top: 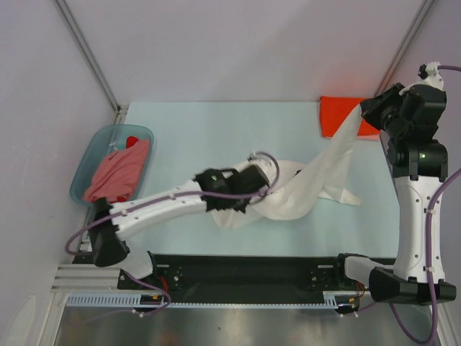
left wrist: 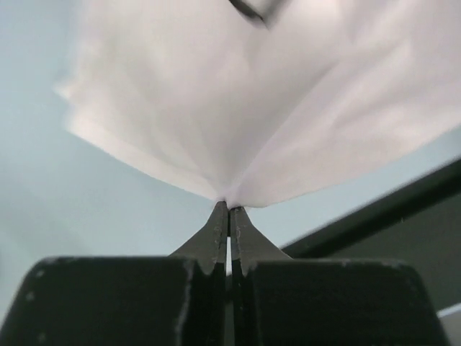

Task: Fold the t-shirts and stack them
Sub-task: Flatten the tshirt out

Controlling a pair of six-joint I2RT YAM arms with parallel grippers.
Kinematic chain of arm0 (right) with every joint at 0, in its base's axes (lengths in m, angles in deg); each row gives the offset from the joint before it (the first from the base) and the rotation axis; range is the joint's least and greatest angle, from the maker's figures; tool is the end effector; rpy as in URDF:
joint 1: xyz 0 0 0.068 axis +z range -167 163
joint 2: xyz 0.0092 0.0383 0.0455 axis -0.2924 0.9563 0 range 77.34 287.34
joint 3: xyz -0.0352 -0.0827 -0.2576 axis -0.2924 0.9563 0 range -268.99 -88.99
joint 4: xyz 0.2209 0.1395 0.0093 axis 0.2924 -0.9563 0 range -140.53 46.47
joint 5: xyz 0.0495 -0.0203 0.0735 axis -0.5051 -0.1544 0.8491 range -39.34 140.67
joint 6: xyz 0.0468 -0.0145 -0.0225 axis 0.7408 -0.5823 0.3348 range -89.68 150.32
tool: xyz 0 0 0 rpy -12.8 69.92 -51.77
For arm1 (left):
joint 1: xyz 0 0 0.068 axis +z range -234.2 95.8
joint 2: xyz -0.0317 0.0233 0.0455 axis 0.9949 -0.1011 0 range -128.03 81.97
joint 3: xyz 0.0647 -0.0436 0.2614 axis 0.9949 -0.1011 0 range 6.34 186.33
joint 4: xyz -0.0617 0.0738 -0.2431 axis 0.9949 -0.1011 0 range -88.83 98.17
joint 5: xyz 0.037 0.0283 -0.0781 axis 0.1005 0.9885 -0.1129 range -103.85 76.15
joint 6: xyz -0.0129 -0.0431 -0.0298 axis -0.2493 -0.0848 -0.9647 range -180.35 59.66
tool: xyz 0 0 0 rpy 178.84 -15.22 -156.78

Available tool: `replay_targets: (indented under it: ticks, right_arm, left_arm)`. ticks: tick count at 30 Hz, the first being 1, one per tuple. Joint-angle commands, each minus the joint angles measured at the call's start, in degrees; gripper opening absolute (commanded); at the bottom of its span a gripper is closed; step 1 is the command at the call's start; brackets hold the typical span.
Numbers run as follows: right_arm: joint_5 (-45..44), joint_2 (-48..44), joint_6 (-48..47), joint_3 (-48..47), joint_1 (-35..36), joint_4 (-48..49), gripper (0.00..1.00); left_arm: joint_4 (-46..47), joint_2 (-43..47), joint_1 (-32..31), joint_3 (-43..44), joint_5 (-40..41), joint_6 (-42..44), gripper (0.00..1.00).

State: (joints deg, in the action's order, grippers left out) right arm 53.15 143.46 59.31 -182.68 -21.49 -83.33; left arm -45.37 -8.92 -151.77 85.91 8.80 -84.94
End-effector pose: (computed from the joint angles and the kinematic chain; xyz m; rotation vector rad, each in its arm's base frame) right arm 0.2090 -0.0148 0.4983 0.4874 1.7298 0.3455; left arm 0.1353 -0.2919 0.2914 0.8308 2.4221 -0.0556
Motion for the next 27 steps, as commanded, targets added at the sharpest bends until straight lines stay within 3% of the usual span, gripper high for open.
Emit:
replay_targets:
  ticks: [1, 6, 12, 19, 22, 27]
  right_arm:
    - [-2.13, 3.74, -1.92, -5.52, -0.25, 6.64, 0.00]
    - [-1.26, 9.45, 0.01, -15.63, -0.25, 10.51, 0.00]
    - [0.16, 10.42, 1.68, -21.61, 0.36, 19.40, 0.00]
    - [-1.07, 5.69, -0.34, -24.26, -0.16, 23.78, 0.00]
    - [-2.21, 2.70, -0.34, -24.44, -0.17, 25.63, 0.00]
    - [-3.87, 0.93, 0.45, -24.17, -0.25, 29.41, 0.00]
  left_arm:
    - [-2.35, 9.32, 9.01, 10.67, 6.95, 13.94, 0.00]
    - [-1.23, 9.95, 20.00, 31.99, 14.69, 29.38, 0.00]
    - [13.53, 13.37, 25.81, 41.88, 21.98, 37.86, 0.00]
    - [24.61, 18.55, 26.26, 46.90, 17.09, 42.35, 0.00]
    - [30.66, 24.26, 26.26, 42.79, 13.04, 41.74, 0.00]
    - [34.37, 30.25, 26.26, 34.96, 13.73, 41.21, 0.00]
